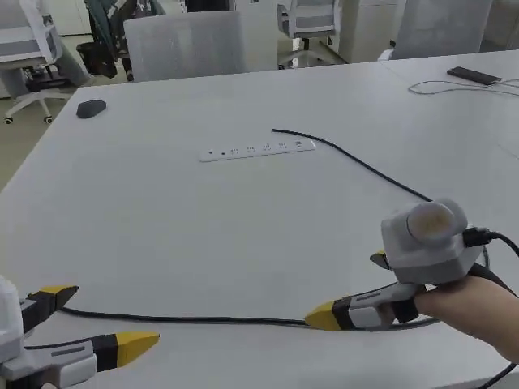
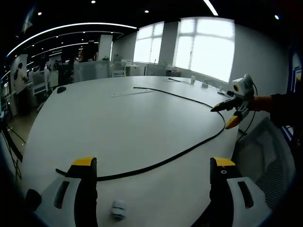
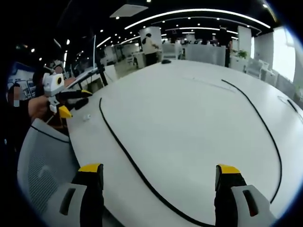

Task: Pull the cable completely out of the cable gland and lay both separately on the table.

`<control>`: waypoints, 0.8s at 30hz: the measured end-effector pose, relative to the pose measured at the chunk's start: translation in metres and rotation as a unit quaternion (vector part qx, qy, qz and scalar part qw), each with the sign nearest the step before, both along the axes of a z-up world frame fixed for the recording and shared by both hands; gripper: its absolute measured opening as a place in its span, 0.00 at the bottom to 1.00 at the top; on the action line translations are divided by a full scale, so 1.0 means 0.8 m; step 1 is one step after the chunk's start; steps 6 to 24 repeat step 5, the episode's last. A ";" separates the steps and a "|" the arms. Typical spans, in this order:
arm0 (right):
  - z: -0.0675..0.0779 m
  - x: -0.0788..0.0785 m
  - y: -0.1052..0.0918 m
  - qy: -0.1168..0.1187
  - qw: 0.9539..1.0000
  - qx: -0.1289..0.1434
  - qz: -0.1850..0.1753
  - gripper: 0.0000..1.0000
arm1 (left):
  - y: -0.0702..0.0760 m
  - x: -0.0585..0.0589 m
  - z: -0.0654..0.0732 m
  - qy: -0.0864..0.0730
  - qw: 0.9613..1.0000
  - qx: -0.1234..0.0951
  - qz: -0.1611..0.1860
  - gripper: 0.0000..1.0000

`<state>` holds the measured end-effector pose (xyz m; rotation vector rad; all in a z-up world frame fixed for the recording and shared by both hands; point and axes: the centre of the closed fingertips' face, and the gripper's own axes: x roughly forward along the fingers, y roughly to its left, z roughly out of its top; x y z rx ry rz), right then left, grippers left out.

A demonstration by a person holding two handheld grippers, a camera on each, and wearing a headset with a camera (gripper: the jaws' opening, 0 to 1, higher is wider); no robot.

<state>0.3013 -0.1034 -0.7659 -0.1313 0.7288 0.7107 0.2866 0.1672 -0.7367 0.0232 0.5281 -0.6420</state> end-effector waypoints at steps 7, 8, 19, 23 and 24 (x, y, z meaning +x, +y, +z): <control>0.002 0.003 -0.001 -0.001 1.000 0.000 0.002 0.99 | 0.002 0.001 -0.001 0.006 1.000 0.006 0.002 0.99; 0.002 0.003 -0.001 -0.001 1.000 0.000 0.002 0.99 | 0.002 0.001 -0.001 0.006 1.000 0.006 0.002 0.99; 0.002 0.003 -0.001 -0.001 1.000 0.000 0.002 0.99 | 0.002 0.001 -0.001 0.006 1.000 0.006 0.002 0.99; 0.002 0.003 -0.001 -0.001 1.000 0.000 0.002 0.99 | 0.002 0.001 -0.001 0.006 1.000 0.006 0.002 0.99; 0.002 0.003 -0.001 -0.001 1.000 0.000 0.002 0.99 | 0.002 0.001 -0.001 0.006 1.000 0.006 0.002 0.99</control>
